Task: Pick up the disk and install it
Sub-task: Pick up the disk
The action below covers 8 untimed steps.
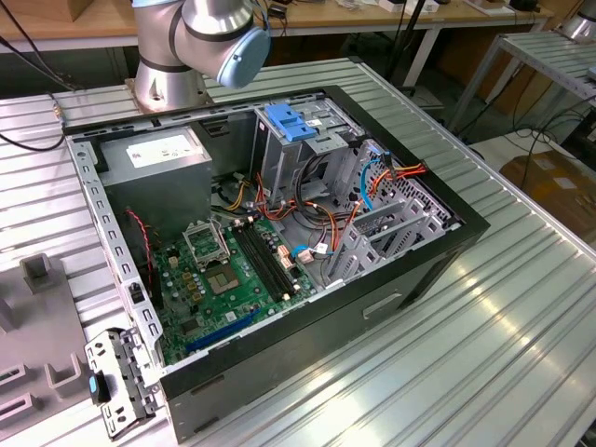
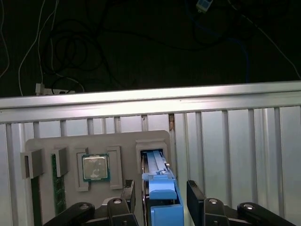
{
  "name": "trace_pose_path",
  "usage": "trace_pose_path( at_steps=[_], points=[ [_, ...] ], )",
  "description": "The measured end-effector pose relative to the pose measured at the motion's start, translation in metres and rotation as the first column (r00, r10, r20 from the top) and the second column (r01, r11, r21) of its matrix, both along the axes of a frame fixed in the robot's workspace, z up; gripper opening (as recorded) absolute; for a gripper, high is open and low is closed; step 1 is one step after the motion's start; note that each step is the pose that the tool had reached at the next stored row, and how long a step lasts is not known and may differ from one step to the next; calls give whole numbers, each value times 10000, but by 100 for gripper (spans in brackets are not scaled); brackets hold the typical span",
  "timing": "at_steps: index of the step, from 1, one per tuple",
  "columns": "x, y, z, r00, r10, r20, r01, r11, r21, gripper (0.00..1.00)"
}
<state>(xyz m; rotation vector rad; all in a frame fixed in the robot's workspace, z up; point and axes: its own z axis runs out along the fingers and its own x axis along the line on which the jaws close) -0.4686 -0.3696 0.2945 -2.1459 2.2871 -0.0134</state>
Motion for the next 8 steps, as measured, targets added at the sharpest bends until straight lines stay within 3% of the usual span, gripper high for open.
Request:
trace_pose_path(
  at_steps=[8],
  points=[
    [6,0,-1,10000,16,2,-16,10000,0,56]
  ],
)
